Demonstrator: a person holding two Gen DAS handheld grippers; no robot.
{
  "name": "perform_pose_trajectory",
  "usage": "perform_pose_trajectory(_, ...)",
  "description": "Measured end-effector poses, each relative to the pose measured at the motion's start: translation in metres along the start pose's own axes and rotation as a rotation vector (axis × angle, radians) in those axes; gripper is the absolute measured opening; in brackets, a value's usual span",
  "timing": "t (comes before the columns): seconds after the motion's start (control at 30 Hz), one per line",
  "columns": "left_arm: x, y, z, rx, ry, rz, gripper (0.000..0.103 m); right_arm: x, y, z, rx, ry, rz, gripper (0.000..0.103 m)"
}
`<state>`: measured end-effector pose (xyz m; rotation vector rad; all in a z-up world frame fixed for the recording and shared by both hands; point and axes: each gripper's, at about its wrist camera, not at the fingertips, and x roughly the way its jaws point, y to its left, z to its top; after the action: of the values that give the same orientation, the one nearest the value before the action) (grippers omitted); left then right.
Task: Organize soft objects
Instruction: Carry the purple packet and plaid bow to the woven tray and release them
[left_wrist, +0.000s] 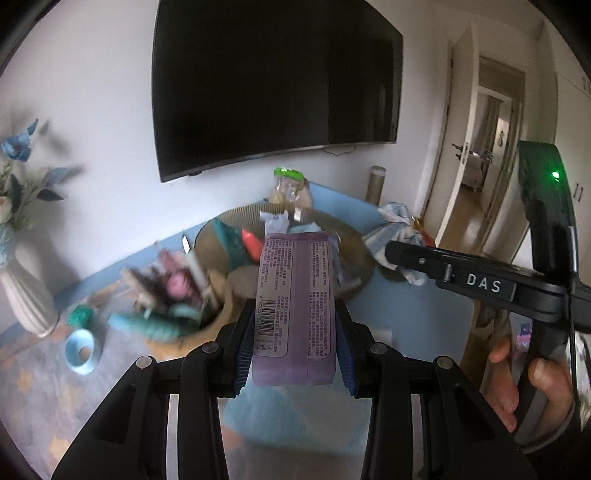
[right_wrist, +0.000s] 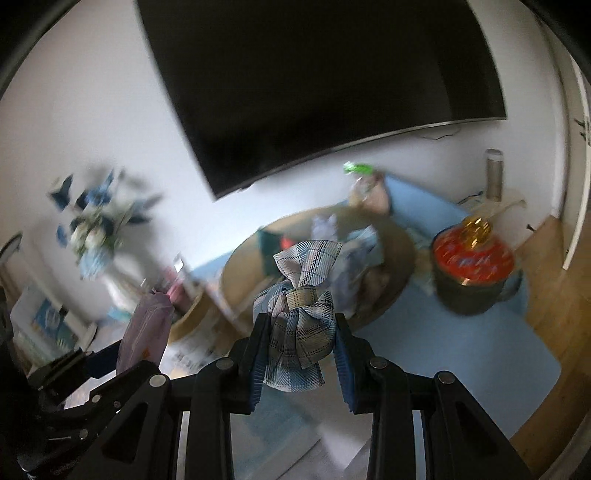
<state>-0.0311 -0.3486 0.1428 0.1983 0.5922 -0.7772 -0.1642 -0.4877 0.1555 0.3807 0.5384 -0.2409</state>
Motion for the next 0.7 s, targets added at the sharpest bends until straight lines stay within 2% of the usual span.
perform_pose_trajectory(0.27, 0.039, 0.001, 0.048, -0.076, -0.012, 0.034, 0.036, 0.032, -0.019, 0.056, 0.051, -0.04, -0.023, 0.032)
perform_pose_trajectory(0.5, 0.073, 0.002, 0.068, -0.12, 0.006, 0.073, 0.038, 0.084, -0.019, 0.086, 0.104, -0.003, -0.042, 0.032)
perform_pose_trajectory(0.53, 0.078, 0.002, 0.069, -0.116, 0.005, 0.082, 0.041, 0.092, -0.021, 0.088, 0.112, 0.009, -0.043, 0.032)
perform_pose_trajectory(0.57, 0.082, 0.002, 0.068, -0.108, 0.007, 0.086, 0.048, 0.102, -0.022, 0.092, 0.117, 0.025, -0.043, 0.037)
perform_pose_trajectory(0.6, 0.085, 0.001, 0.068, -0.102, 0.013, 0.091, 0.066, 0.108, -0.022, 0.094, 0.113, 0.032, -0.038, 0.052)
perform_pose_trajectory(0.63, 0.087, 0.001, 0.067, -0.091, 0.016, 0.105, 0.076, 0.116, -0.024, 0.097, 0.106, 0.04, -0.036, 0.061)
perform_pose_trajectory(0.7, 0.087, 0.001, 0.064, -0.076, -0.004, 0.125, 0.076, 0.131, -0.031, 0.097, 0.107, 0.083, -0.022, 0.064)
